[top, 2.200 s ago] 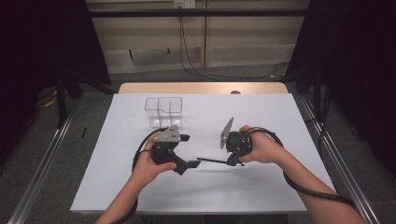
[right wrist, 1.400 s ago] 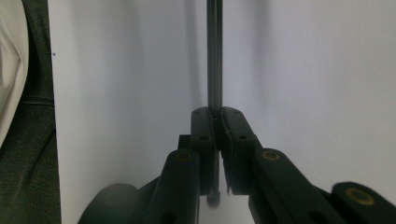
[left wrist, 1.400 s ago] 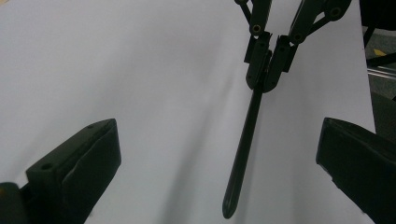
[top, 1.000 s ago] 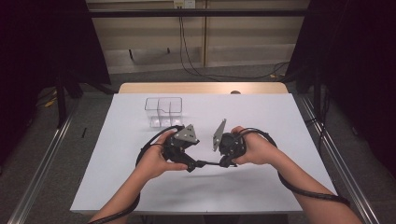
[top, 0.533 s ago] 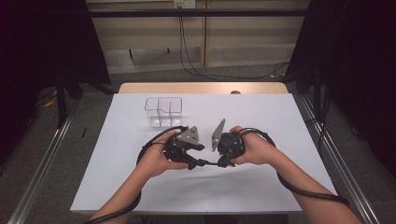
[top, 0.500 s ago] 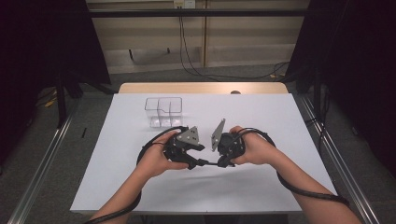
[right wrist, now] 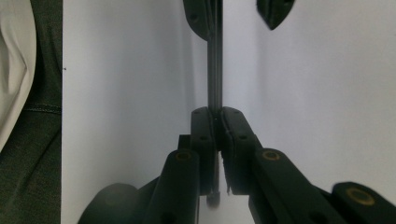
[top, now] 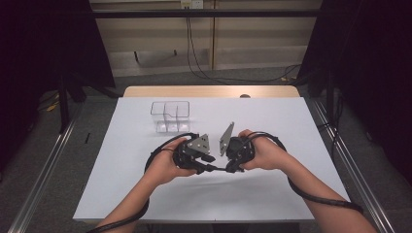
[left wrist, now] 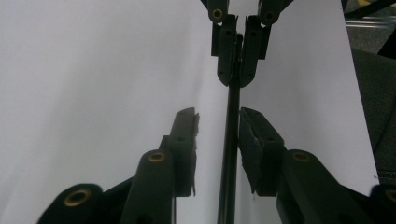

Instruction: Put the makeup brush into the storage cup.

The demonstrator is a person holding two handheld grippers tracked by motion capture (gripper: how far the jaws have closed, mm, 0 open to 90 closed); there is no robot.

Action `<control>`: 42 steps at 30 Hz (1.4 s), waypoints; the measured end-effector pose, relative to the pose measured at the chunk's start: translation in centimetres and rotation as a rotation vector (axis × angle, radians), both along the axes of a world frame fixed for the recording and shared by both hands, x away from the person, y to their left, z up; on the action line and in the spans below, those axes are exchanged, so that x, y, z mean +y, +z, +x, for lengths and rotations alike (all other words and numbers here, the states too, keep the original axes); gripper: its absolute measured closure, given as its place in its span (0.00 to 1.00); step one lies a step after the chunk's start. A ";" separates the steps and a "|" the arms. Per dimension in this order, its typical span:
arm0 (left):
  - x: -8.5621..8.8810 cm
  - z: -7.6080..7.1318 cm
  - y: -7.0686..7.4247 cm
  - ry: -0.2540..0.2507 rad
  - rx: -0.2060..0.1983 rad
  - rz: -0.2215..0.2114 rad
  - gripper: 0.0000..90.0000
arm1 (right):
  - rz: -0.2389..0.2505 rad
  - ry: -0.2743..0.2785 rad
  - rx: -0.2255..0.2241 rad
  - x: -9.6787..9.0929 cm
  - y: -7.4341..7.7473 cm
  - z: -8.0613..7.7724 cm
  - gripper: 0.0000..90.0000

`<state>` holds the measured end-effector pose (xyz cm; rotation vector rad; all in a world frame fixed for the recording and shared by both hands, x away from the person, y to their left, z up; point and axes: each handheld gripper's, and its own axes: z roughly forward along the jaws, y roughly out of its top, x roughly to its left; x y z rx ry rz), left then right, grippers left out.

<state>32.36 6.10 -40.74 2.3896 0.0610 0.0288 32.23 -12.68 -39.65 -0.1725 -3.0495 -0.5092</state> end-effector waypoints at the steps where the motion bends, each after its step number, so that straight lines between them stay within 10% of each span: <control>1: 0.0 0.0 0.0 0.000 0.000 0.005 0.77 | 0.001 0.002 -0.005 0.0 0.0 0.0 0.94; 15: 0.0 0.0 -1.1 -0.012 0.008 0.054 0.91 | 0.045 -0.014 -0.031 -0.3 1.0 0.3 0.93; 42: 0.0 -0.4 -1.8 0.012 0.094 0.014 0.93 | 0.122 -0.028 -0.018 0.3 2.1 0.3 1.00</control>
